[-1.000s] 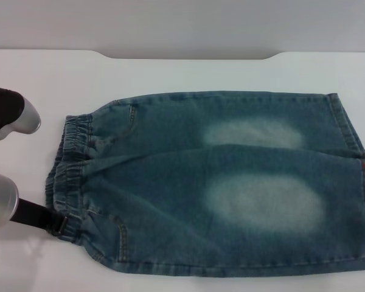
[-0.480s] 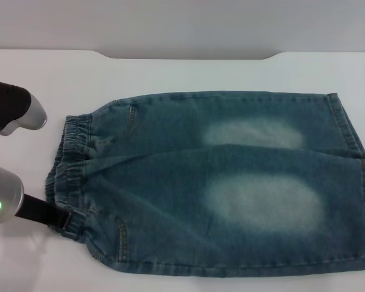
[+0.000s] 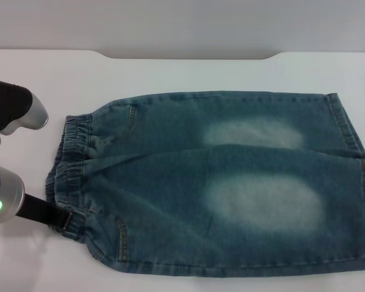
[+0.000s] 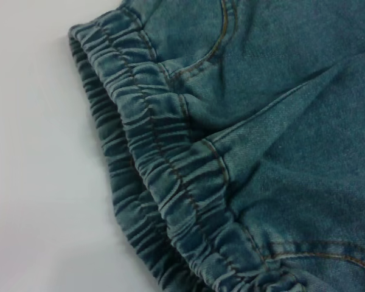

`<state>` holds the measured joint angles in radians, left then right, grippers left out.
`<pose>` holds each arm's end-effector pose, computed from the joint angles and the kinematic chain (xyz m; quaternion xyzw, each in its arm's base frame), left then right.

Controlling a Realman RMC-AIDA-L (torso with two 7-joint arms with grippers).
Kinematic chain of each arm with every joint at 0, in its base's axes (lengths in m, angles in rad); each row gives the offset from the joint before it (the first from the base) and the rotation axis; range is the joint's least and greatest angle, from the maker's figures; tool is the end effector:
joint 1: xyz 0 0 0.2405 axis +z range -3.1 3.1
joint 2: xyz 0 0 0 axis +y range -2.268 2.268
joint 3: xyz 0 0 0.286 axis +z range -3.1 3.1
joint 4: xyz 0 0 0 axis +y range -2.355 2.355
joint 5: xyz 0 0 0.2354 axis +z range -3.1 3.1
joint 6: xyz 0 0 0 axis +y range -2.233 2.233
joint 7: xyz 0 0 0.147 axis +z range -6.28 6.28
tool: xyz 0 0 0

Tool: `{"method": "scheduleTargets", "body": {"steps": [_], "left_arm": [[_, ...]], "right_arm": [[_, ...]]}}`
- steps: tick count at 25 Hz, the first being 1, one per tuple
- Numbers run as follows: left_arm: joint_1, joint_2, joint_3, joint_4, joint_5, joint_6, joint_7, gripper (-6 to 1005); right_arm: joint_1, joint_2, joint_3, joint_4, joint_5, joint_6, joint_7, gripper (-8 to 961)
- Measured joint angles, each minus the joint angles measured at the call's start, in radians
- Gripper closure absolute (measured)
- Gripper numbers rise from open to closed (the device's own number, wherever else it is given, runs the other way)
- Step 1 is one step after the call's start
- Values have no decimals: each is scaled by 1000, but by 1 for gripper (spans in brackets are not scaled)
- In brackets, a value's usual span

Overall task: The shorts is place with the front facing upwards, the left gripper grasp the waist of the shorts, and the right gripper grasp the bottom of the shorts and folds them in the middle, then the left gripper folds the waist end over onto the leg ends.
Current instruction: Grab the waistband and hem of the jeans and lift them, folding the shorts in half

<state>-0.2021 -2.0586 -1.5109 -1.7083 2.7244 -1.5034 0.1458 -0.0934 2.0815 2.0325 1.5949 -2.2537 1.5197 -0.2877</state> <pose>-0.2473 0.3133 -0.0063 -0.8166 -0.4754 0.1760 0.2759 0.3525 0.2383 0.0646 -0.6707 0.7026 0.0495 0.2328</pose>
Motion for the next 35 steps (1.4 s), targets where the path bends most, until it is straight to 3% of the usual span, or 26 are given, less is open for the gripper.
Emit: {"method": "scheduleTargets", "body": {"steps": [30,35], "left_arm": [[-3,0,12,3,-6,0,3,944],[-6,1,11,3,-6,0,5,944]], "right_arm": [[35,-5,-8,-91,-8,-7,-42,388],[60,-10,15,-150,25,16,-87,478]]}}
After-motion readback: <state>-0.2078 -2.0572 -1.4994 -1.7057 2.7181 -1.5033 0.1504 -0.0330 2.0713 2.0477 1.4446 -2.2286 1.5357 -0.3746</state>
